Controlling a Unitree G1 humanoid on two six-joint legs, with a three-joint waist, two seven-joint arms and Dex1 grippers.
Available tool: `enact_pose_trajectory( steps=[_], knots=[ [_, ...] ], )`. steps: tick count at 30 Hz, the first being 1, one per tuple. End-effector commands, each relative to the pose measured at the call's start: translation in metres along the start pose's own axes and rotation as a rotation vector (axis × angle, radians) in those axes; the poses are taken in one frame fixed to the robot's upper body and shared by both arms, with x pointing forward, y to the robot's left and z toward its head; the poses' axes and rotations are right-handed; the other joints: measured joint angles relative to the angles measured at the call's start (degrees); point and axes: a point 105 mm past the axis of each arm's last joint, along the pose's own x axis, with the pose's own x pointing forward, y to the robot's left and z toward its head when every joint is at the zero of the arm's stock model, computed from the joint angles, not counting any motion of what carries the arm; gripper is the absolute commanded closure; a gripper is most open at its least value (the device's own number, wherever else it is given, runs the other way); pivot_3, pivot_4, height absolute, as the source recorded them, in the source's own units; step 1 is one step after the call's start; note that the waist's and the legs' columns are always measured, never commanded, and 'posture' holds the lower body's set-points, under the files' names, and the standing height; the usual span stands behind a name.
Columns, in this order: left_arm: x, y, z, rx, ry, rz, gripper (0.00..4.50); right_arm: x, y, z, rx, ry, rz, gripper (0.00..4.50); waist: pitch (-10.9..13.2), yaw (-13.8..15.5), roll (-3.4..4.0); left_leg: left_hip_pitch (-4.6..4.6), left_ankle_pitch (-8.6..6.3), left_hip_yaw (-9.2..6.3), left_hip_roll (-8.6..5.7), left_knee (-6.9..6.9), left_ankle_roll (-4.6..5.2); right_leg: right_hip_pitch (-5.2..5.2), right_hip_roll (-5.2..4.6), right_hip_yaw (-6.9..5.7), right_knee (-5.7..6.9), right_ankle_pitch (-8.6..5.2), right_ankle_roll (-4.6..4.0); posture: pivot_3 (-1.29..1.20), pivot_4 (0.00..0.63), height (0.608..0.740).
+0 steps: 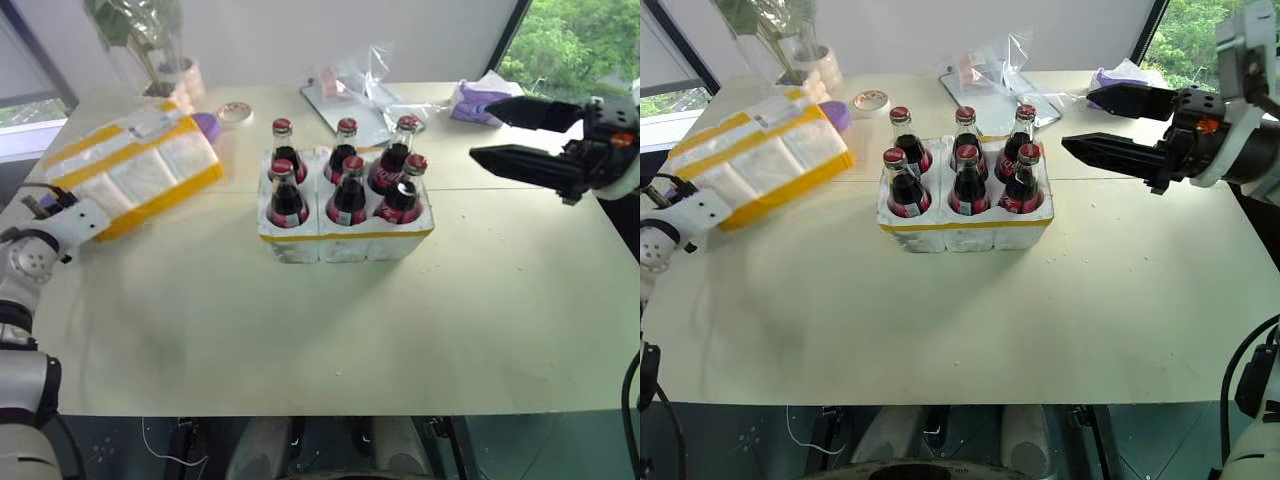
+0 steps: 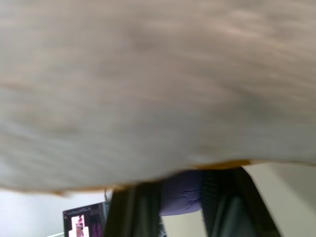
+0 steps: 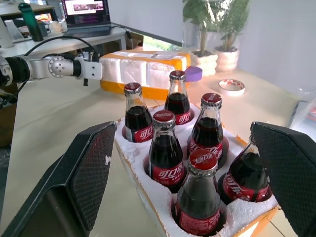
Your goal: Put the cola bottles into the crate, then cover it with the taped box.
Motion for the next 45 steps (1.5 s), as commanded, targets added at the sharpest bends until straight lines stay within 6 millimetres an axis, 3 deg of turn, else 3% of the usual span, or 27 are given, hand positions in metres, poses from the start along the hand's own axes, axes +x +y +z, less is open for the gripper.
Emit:
enact_pose_trajectory(
  steps=[1, 9, 14, 18, 23, 28, 32, 39, 45],
  knots=[
    [-0.003, 0.024, -0.002, 0.01, -0.001, 0.05, 3.83, -0.008, 0.0, 0.007, -0.042, 0.006, -0.03, 0.0, -0.02, 0.02, -0.04, 0.0, 0.0, 0.0, 0.0, 0.0, 0.0, 0.0, 0.0, 0.0, 0.0, 0.0, 0.0, 0.0, 0.15, 0.738],
    [-0.022, 0.099, 0.037, -0.007, -0.201, 0.212, 3.83, -0.024, -0.019, -0.02, -0.058, 0.138, -0.133, 0.0, -0.03, -0.01, -0.16, -0.02, 0.0, 0.0, 0.0, 0.04, 0.01, 0.0, 0.0, 0.0, 0.0, 0.0, 0.0, 0.0, 0.15, 0.738],
    [-0.048, 0.137, 0.078, -0.034, -0.344, 0.277, 3.83, -0.026, -0.022, -0.027, -0.038, 0.141, -0.138, 0.0, -0.03, -0.09, -0.16, -0.02, -0.01, 0.0, 0.02, 0.04, 0.0, -0.01, -0.01, 0.01, 0.0, 0.0, 0.0, 0.0, 0.15, 0.738],
    [-0.074, 0.152, 0.134, -0.054, -0.49, 0.246, 3.83, -0.023, -0.026, -0.035, -0.026, 0.15, -0.136, 0.0, -0.03, -0.06, -0.16, -0.02, 0.0, 0.01, 0.02, 0.05, 0.0, 0.01, 0.01, 0.01, 0.0, 0.0, 0.0, 0.0, 0.15, 0.738],
    [-0.112, 0.145, 0.207, -0.025, -0.662, 0.131, 3.83, -0.017, -0.032, -0.04, -0.015, 0.143, -0.144, 0.0, -0.03, -0.05, -0.17, -0.02, 0.0, 0.01, 0.0, 0.11, 0.03, 0.07, 0.03, 0.01, -0.01, 0.0, 0.0, 0.0, 0.15, 0.738],
    [-0.137, 0.127, 0.251, 0.061, -0.735, 0.039, 3.83, -0.015, -0.034, -0.047, 0.003, 0.135, -0.146, 0.0, -0.02, -0.1, -0.17, -0.01, 0.01, 0.03, 0.03, 0.09, 0.03, 0.07, 0.09, 0.01, 0.01, -0.01, 0.01, 0.0, 0.15, 0.738],
    [-0.145, 0.11, 0.268, 0.174, -0.74, -0.001, 3.83, -0.012, -0.035, -0.046, 0.017, 0.103, -0.154, 0.0, -0.02, -0.41, -0.17, 0.05, 0.02, 0.12, 0.04, 0.1, 0.05, 0.1, 0.12, 0.06, 0.04, -0.01, 0.01, 0.0, 0.15, 0.738],
    [-0.141, 0.087, 0.269, 0.287, -0.703, -0.046, 3.83, -0.018, -0.038, -0.045, 0.025, 0.067, -0.194, 0.0, -0.02, -0.19, -0.17, 0.04, 0.02, 0.12, 0.05, 0.1, 0.06, 0.1, 0.13, 0.06, 0.03, -0.01, 0.01, 0.0, 0.15, 0.738],
    [-0.141, 0.082, 0.272, 0.338, -0.701, -0.051, 3.83, -0.024, -0.036, -0.047, 0.026, 0.058, -0.213, 0.0, -0.02, -0.04, -0.17, 0.04, 0.03, 0.11, 0.05, 0.12, 0.06, 0.13, 0.12, 0.05, 0.02, -0.01, 0.01, 0.0, 0.15, 0.738]
  ],
)
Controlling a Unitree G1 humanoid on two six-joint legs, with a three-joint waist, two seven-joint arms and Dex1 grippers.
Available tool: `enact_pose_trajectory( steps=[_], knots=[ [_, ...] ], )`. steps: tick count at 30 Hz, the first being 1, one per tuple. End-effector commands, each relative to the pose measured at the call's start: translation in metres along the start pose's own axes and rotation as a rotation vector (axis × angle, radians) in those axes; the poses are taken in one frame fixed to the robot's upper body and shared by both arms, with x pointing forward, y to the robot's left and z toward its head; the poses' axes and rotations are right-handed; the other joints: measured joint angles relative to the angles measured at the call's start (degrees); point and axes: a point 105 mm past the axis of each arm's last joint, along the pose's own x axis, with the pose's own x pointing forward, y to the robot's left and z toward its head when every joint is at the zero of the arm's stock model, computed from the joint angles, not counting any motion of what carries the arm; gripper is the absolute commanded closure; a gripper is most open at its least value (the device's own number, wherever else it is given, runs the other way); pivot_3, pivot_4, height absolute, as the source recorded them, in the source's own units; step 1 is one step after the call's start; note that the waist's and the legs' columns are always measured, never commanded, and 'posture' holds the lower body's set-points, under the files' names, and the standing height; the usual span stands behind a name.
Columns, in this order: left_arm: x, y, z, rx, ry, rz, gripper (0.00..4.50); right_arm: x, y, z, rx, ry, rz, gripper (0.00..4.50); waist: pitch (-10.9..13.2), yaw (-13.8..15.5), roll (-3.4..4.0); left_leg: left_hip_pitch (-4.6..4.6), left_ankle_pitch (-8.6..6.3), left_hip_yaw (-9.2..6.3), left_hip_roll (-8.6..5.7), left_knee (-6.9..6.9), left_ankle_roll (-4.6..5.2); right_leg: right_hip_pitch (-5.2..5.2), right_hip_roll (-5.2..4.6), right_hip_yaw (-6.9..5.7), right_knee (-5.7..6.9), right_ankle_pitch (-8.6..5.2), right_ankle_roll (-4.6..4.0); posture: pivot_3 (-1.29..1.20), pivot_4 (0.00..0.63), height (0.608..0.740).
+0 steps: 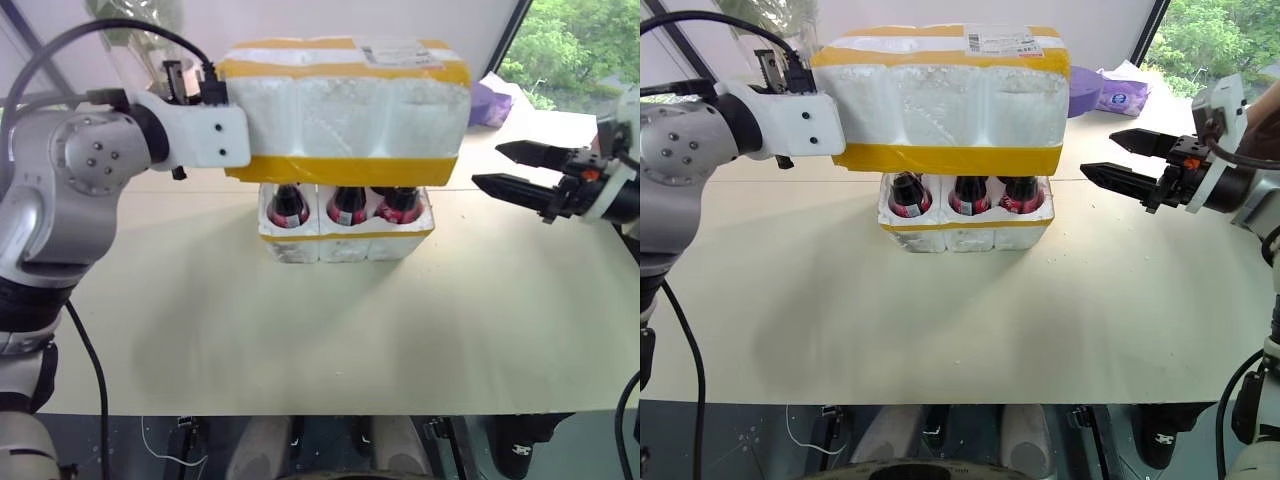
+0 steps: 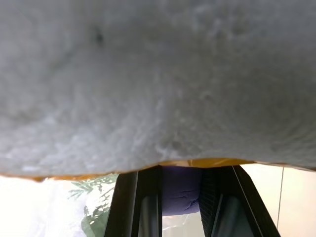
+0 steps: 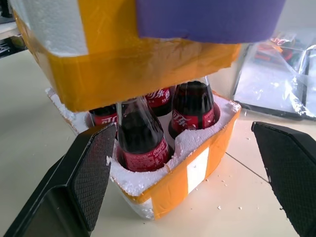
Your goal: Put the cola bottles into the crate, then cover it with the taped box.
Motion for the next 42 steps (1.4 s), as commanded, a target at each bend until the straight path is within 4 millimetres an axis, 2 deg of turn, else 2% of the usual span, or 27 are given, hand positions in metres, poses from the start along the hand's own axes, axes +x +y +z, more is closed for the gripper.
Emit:
enact_pose_trajectory(
  steps=[1, 3, 7, 14, 19, 24, 25, 29, 32, 34, 35, 37, 40, 42],
  knots=[
    [-0.003, 0.004, 0.007, 0.05, -0.013, 0.014, 3.09, -0.007, 0.004, 0.018, -0.059, -0.063, -0.009, 0.0, 0.0, -0.02, 0.0, 0.0, 0.0, 0.0, 0.0, 0.0, 0.0, 0.0, 0.0, 0.0, 0.0, 0.0, 0.0, 0.0, 0.15, 0.738],
    [-0.002, 0.003, 0.009, 0.053, -0.018, 0.008, 2.25, -0.008, 0.004, 0.018, -0.058, -0.067, -0.013, 0.0, 0.0, -0.02, 0.0, 0.0, 0.0, 0.0, 0.0, 0.0, 0.0, 0.0, 0.0, 0.0, 0.01, 0.0, 0.0, 0.0, 0.15, 0.738],
    [-0.002, 0.007, 0.009, 0.064, -0.016, 0.024, 0.05, -0.01, 0.002, 0.018, -0.057, -0.068, -0.023, 0.0, 0.0, -0.02, 0.0, 0.0, 0.0, 0.0, 0.0, 0.0, 0.0, 0.0, 0.0, 0.0, 0.0, 0.0, 0.0, 0.0, 0.15, 0.738],
    [-0.011, 0.001, -0.003, 0.071, 0.024, -0.023, 0.01, -0.01, 0.001, 0.017, -0.056, -0.068, -0.026, 0.0, 0.0, -0.07, 0.0, 0.01, 0.0, 0.0, 0.0, 0.0, 0.0, 0.0, 0.0, 0.0, 0.01, 0.0, 0.0, 0.0, 0.15, 0.738],
    [-0.023, -0.006, -0.033, -0.101, 0.108, -0.048, 0.01, -0.009, 0.0, 0.018, -0.061, -0.06, -0.019, 0.0, 0.0, -0.17, 0.0, 0.02, 0.0, 0.0, 0.02, 0.0, 0.0, -0.01, 0.01, 0.0, 0.02, 0.0, 0.0, 0.0, 0.15, 0.738],
    [-0.033, -0.014, -0.048, -0.269, 0.11, -0.076, 0.01, -0.008, -0.002, 0.017, -0.066, -0.048, -0.011, 0.0, 0.0, -0.04, 0.0, 0.02, 0.0, 0.0, 0.01, 0.02, 0.01, 0.02, 0.01, 0.0, 0.01, 0.0, 0.0, 0.0, 0.15, 0.738],
    [-0.035, -0.016, -0.049, -0.328, 0.092, -0.09, 0.01, -0.009, -0.002, 0.017, -0.066, -0.046, -0.01, 0.0, 0.0, -0.04, 0.0, 0.02, 0.0, 0.0, 0.01, 0.02, 0.01, 0.01, 0.01, 0.0, 0.0, 0.0, 0.0, 0.0, 0.15, 0.738],
    [-0.047, -0.019, -0.048, -0.88, -0.139, -0.147, 0.01, -0.011, -0.002, 0.014, -0.069, -0.027, -0.006, 0.0, 0.0, -0.05, 0.0, 0.02, 0.0, -0.07, 0.02, 0.08, 0.01, 0.04, 0.01, -0.04, 0.02, 0.0, 0.0, 0.0, 0.15, 0.738],
    [-0.073, -0.018, -0.049, -1.128, -0.383, -0.249, 0.01, -0.014, 0.0, 0.011, -0.065, -0.001, 0.006, 0.0, 0.0, -0.34, 0.0, 0.02, 0.0, -0.06, 0.03, 0.08, 0.0, 0.01, 0.02, -0.04, 0.03, -0.01, 0.01, 0.0, 0.15, 0.738],
    [-0.096, -0.022, -0.045, -1.307, -0.506, -0.412, 0.01, -0.017, 0.002, 0.007, -0.067, 0.027, 0.02, 0.0, 0.0, -0.72, 0.0, 0.02, 0.03, -0.07, 0.05, 0.06, -0.05, 0.0, 0.03, -0.05, 0.03, -0.01, 0.0, 0.0, 0.15, 0.738],
    [-0.103, -0.022, -0.043, -1.349, -0.54, -0.464, 0.01, -0.018, 0.002, 0.006, -0.067, 0.035, 0.026, 0.0, 0.0, -1.04, 0.0, 0.02, 0.02, -0.06, 0.07, 0.05, -0.04, 0.0, 0.05, -0.05, 0.02, -0.01, 0.0, 0.0, 0.15, 0.738],
    [-0.113, -0.037, -0.043, -1.37, -0.53, -0.585, 0.01, -0.019, 0.006, 0.004, -0.066, 0.057, 0.054, 0.0, 0.0, -1.45, 0.01, 0.04, 0.01, -0.06, 0.06, 0.04, -0.02, 0.02, 0.04, -0.04, 0.03, -0.02, 0.0, 0.0, 0.15, 0.738],
    [-0.114, -0.053, -0.044, -1.344, -0.47, -0.666, 0.01, -0.02, 0.012, 0.002, -0.065, 0.08, 0.096, 0.0, -0.01, -1.3, 0.05, 0.25, -0.01, -0.02, 0.04, -0.03, -0.01, 0.18, -0.03, 0.0, 0.0, -0.03, -0.01, 0.0, 0.15, 0.738],
    [-0.111, -0.055, -0.042, -1.292, -0.498, -0.654, 0.01, -0.016, 0.015, -0.001, -0.061, 0.098, 0.12, 0.0, -0.01, -1.13, 0.05, 0.3, -0.01, -0.06, 0.05, -0.03, -0.04, 0.24, -0.05, -0.01, -0.01, -0.03, -0.02, 0.0, 0.15, 0.738]
  ],
)
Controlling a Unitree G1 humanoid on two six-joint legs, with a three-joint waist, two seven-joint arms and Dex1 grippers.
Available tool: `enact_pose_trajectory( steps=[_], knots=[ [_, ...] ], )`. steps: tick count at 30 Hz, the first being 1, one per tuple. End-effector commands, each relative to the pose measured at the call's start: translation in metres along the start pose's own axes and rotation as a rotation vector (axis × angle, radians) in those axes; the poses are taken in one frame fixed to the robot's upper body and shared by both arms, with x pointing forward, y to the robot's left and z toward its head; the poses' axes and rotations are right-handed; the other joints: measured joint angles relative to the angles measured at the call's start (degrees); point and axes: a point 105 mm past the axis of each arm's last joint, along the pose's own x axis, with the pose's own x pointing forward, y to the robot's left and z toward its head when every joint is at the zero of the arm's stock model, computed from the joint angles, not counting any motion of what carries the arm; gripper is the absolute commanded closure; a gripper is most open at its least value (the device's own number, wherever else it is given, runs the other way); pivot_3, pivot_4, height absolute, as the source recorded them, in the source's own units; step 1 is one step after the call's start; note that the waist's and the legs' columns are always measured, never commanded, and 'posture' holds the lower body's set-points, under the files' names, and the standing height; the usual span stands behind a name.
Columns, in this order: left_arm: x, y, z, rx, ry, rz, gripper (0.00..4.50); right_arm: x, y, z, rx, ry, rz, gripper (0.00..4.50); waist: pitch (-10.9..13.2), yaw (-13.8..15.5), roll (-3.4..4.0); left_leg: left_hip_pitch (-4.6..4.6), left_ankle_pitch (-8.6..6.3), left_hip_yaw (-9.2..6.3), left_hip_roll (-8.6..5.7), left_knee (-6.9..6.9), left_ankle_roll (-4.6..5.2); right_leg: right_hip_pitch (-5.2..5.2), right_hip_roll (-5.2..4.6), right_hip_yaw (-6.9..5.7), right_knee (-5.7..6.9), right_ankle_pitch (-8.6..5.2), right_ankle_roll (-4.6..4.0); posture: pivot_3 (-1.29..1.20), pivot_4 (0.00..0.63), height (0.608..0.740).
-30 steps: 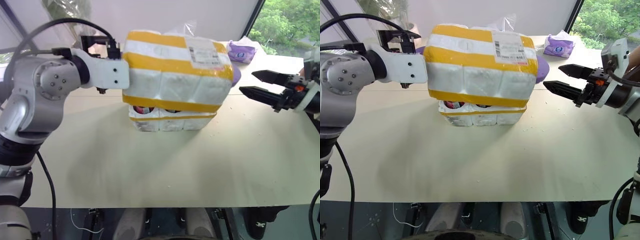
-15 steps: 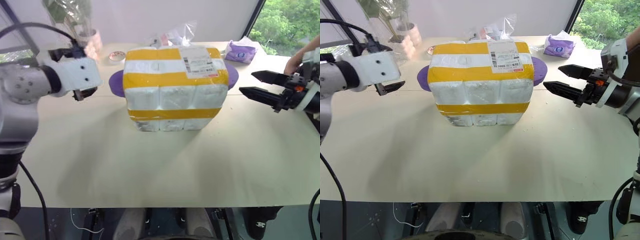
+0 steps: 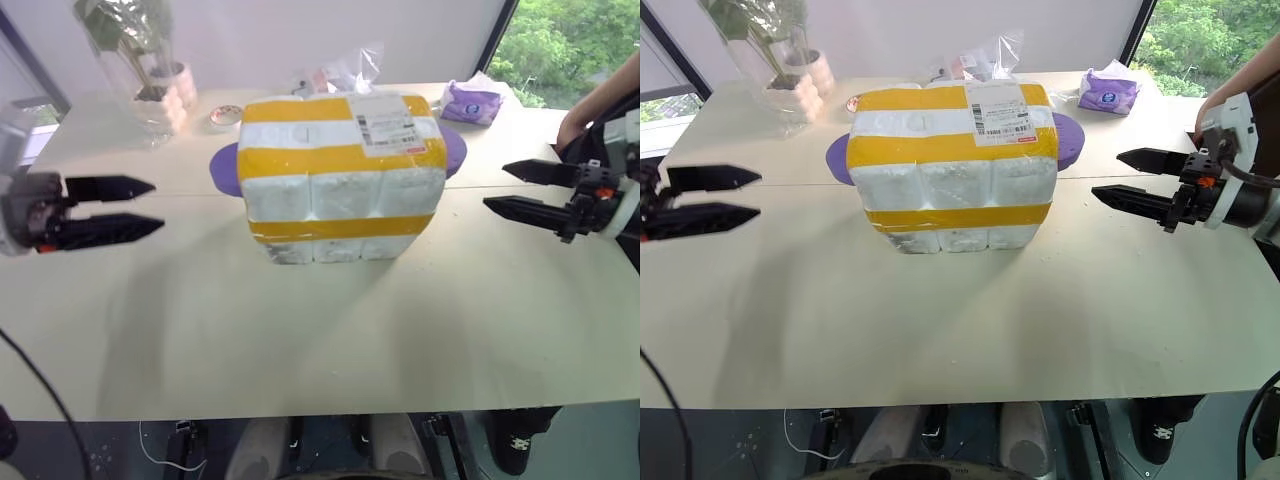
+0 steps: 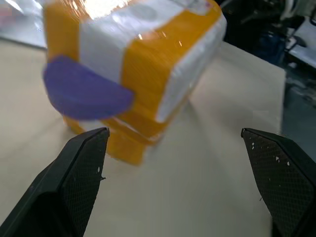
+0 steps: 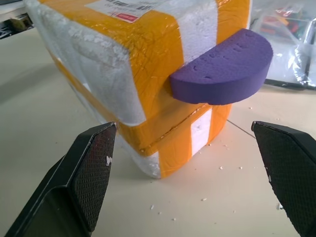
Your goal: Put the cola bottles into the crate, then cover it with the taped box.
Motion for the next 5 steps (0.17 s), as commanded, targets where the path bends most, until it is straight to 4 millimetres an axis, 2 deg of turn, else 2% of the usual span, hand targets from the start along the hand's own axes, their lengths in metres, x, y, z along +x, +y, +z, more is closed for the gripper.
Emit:
enact_pose_trajectory(
  steps=[1, 5],
  knots=[
    [0.004, -0.005, 0.007, 0.127, -0.012, -0.029, 0.01, 0.003, 0.009, 0.007, -0.042, 0.018, 0.045, 0.0, -0.01, 0.09, -0.03, 0.02, 0.0, -0.02, 0.0, 0.0, -0.01, 0.03, -0.02, 0.0, -0.01, 0.0, 0.0, 0.0, 0.15, 0.738],
    [0.008, 0.0, 0.005, 0.08, -0.026, -0.023, 0.01, 0.015, 0.012, 0.006, -0.045, 0.012, 0.065, 0.0, -0.01, -0.07, -0.03, 0.02, -0.01, -0.03, 0.0, -0.02, -0.01, 0.0, -0.07, 0.04, -0.04, 0.0, -0.01, 0.0, 0.15, 0.738]
  ],
)
